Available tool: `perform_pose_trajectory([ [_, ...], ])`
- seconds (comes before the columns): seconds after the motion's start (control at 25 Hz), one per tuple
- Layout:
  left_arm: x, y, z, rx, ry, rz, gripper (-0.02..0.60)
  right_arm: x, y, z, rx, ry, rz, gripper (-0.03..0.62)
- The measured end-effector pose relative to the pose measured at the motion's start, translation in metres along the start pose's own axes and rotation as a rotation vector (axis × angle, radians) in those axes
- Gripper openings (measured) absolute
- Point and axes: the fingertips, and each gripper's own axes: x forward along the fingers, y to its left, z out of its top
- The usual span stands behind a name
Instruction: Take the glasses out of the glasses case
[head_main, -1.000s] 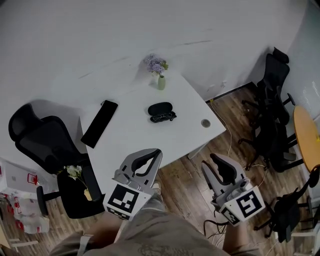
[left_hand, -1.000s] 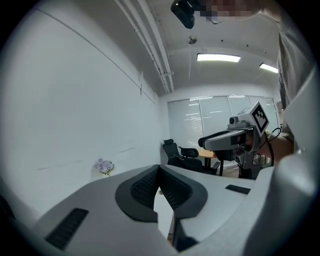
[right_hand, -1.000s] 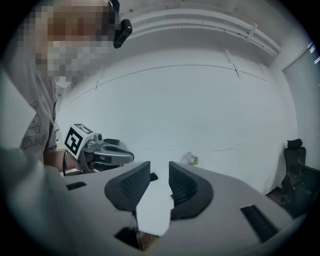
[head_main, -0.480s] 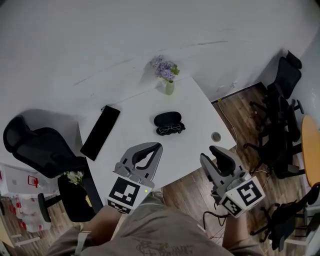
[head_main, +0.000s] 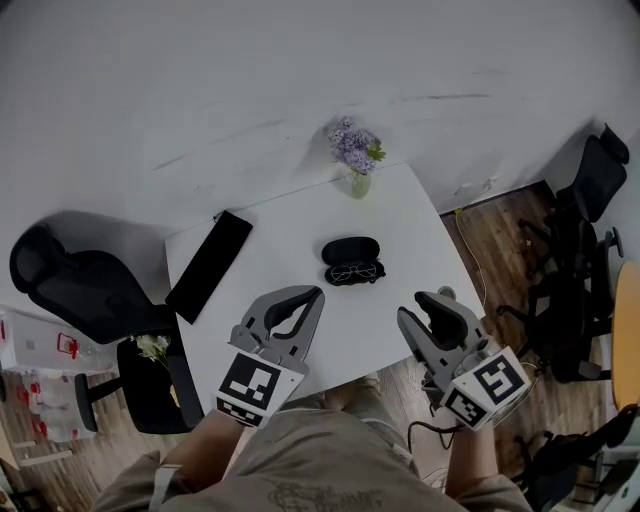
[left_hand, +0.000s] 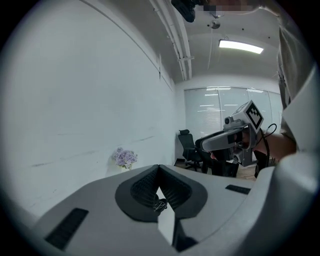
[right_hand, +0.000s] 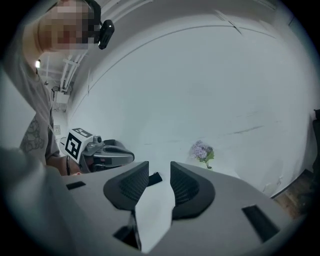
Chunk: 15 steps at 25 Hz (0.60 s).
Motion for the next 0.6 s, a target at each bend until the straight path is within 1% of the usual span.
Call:
perform_pose_trajectory([
  [0.16,0.014,0.007,0.000,-0.028,0.026,0.062,0.015,0.015,-0.019,0.000,-0.002,0.029,0.071,0.152],
  [0.28,0.024,0.012,-0.002,-0.040,0.053,0.110,0.015,0.029,-0.032,-0.004,-0.039,0.079,0.135,0.156],
  [0.4,0.035,0.013,-0.007,-0.061,0.078,0.159,0.015,0.041,-0.047,-0.014,-0.091,0.146,0.201,0.160],
  [0.6,0.051,0.014,-0.024,-0.139,0.121,0.222,0.015,0.069,-0.070,-0.045,-0.181,0.286,0.288,0.163],
])
